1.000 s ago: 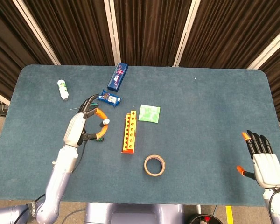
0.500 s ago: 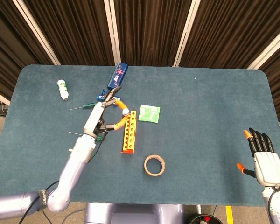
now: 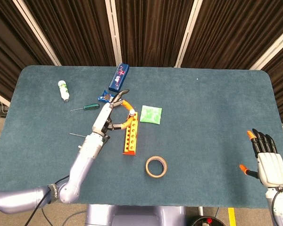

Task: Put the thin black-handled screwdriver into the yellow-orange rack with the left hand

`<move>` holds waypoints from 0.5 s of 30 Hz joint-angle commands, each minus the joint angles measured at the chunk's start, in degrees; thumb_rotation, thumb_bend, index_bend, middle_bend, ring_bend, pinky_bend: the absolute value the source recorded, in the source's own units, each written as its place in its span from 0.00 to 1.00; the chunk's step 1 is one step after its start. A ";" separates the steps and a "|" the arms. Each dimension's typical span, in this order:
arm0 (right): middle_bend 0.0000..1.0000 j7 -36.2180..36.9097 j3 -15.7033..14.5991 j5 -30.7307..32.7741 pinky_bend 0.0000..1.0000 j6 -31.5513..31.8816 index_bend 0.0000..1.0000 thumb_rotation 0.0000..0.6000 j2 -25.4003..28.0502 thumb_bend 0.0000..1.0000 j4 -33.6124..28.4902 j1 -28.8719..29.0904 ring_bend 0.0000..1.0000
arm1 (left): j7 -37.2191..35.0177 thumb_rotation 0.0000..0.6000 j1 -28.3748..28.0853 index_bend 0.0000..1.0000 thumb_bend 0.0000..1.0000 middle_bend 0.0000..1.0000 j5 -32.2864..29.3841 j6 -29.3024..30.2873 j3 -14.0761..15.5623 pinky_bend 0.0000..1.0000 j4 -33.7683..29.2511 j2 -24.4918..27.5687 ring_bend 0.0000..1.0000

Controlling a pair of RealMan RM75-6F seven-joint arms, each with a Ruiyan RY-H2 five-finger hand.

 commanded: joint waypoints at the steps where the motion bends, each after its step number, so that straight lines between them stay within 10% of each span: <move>1: 0.00 0.00 0.06 0.07 0.00 -0.15 0.02 1.00 0.03 0.00 -0.06 0.10 0.00 | -1.64 1.00 -0.29 0.71 0.44 0.06 0.77 -0.38 0.32 0.04 1.20 -0.73 0.00; 15: 0.00 0.06 -0.03 0.32 0.00 -0.29 0.02 1.00 -0.09 0.00 -0.14 0.02 0.00 | -5.09 1.00 -1.04 0.71 0.44 0.07 1.46 -1.46 1.53 0.04 5.13 -2.30 0.00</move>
